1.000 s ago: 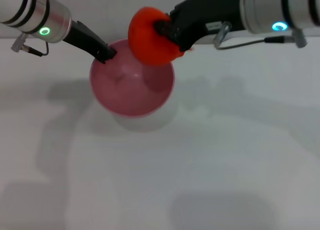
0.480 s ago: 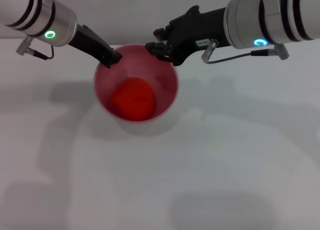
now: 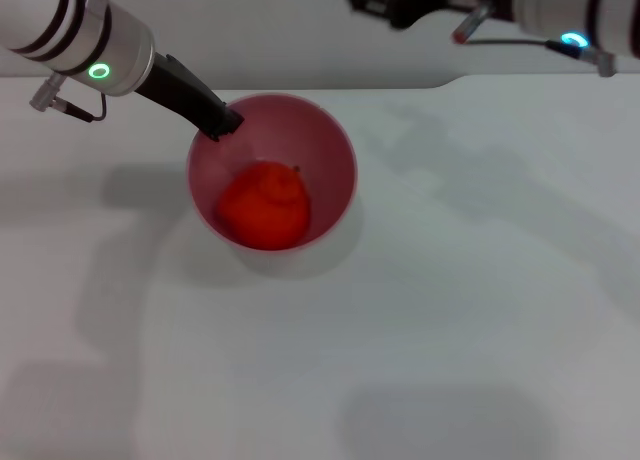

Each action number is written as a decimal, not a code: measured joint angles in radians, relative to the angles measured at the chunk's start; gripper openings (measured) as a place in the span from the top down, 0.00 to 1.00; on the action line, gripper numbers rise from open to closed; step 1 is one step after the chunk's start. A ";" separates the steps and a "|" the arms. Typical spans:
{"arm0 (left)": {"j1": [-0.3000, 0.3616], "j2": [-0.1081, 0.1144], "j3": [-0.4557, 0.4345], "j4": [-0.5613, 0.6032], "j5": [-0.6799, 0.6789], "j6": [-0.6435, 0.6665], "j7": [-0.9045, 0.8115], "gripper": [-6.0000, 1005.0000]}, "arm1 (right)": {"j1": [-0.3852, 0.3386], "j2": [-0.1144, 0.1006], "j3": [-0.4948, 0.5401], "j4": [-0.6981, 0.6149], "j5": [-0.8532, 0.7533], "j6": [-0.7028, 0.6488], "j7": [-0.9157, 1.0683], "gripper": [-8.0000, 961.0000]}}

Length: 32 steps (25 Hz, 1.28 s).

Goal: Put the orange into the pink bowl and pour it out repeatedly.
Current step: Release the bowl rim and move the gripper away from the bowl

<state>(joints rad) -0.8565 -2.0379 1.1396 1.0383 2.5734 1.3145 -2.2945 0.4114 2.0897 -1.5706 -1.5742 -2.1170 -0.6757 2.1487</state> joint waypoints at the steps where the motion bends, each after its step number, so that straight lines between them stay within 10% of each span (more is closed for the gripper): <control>1: 0.000 0.000 0.000 0.000 0.003 0.001 0.000 0.92 | 0.000 0.000 0.000 0.000 0.000 0.000 0.000 0.45; 8: 0.002 0.001 0.000 -0.005 0.011 -0.002 0.002 0.92 | -0.141 -0.011 0.034 0.143 0.948 0.113 -0.857 0.45; 14: 0.006 -0.001 0.000 -0.005 0.011 -0.002 0.007 0.92 | -0.183 -0.015 0.143 0.482 1.625 -0.333 -1.463 0.45; 22: 0.014 -0.010 -0.001 -0.007 0.010 0.004 -0.023 0.92 | -0.172 -0.016 0.264 0.810 1.859 -0.612 -1.659 0.45; 32: 0.010 -0.017 0.009 -0.008 0.002 0.062 -0.204 0.91 | -0.190 -0.031 0.406 0.884 1.876 -0.628 -1.819 0.45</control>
<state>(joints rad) -0.8465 -2.0546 1.1490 1.0306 2.5749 1.3763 -2.4983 0.2210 2.0592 -1.1651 -0.6897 -0.2414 -1.3038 0.3297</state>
